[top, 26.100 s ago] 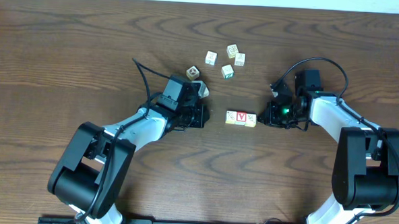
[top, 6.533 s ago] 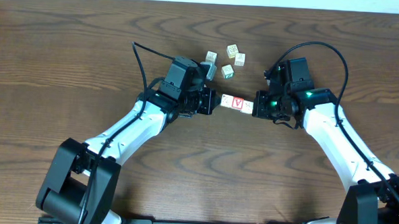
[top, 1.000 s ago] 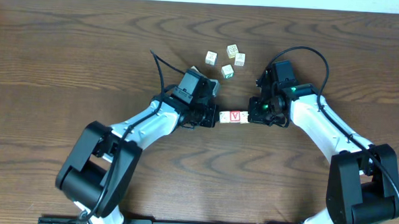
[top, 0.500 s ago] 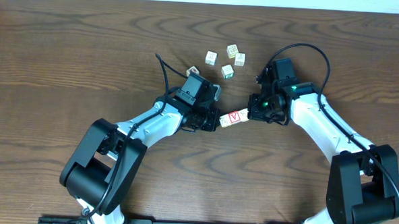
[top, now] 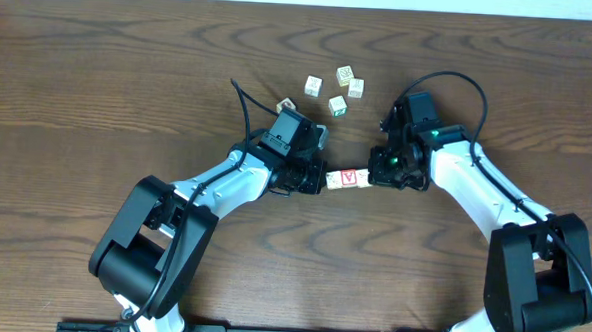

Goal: Lift 3 blocks

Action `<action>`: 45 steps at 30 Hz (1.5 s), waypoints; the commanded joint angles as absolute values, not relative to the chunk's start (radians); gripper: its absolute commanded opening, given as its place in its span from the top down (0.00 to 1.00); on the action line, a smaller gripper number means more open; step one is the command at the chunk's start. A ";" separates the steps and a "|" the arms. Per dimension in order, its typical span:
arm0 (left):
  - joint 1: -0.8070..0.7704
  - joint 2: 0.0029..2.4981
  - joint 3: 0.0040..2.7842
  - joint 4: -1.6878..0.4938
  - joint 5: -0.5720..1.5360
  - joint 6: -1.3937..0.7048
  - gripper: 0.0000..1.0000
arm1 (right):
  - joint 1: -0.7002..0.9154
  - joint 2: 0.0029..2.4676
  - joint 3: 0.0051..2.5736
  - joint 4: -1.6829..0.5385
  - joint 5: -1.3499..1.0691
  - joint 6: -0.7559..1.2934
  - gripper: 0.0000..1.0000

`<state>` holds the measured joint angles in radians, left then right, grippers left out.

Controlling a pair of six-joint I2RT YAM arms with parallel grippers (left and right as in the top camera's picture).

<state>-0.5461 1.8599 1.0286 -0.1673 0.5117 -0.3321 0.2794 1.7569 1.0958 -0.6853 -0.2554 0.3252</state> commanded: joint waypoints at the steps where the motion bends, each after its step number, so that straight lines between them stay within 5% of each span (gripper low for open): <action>1: -0.595 1.858 1.051 -0.134 0.607 -0.312 0.93 | 0.342 1.753 1.090 -0.674 -0.471 0.317 0.99; 45: -0.595 1.859 1.051 -0.191 0.458 -0.311 0.93 | 0.342 1.753 1.038 -0.630 -0.341 0.317 0.99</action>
